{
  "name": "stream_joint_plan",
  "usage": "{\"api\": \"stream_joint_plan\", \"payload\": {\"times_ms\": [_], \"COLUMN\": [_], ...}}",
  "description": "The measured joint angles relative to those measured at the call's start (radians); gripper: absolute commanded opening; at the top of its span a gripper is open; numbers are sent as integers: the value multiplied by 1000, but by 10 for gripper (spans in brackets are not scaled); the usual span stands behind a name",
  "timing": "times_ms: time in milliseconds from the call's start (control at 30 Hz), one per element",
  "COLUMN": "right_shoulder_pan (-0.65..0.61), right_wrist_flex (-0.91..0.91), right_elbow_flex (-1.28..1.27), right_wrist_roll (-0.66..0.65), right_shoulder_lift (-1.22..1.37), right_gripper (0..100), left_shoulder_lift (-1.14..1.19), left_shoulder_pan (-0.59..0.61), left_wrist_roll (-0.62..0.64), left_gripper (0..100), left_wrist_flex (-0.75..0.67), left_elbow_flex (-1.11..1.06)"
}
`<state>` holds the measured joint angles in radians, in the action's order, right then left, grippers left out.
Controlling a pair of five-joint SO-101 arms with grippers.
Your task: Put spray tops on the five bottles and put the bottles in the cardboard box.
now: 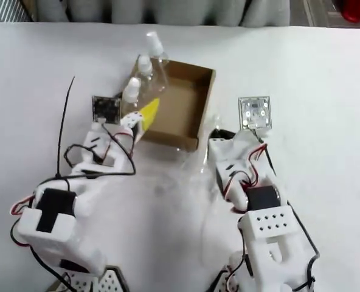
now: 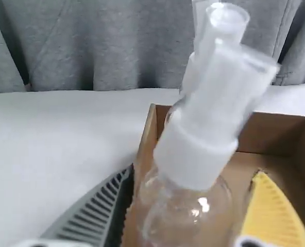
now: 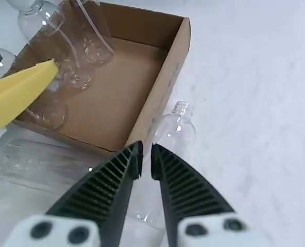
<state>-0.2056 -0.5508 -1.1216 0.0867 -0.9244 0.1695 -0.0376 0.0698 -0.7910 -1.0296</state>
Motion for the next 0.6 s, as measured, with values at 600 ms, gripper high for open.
{"api": "stream_joint_plan", "payload": {"times_ms": [600], "right_shoulder_pan": [28], "right_wrist_flex": [0], "right_elbow_flex": [-18], "right_wrist_roll": [-6], "right_shoulder_lift": [0], "right_gripper": [19], "left_shoulder_lift": [-420], "left_shoulder_pan": [0], "left_wrist_roll": [0], "left_gripper": [332], "left_wrist_flex": [112], "left_elbow_flex": [-245]}}
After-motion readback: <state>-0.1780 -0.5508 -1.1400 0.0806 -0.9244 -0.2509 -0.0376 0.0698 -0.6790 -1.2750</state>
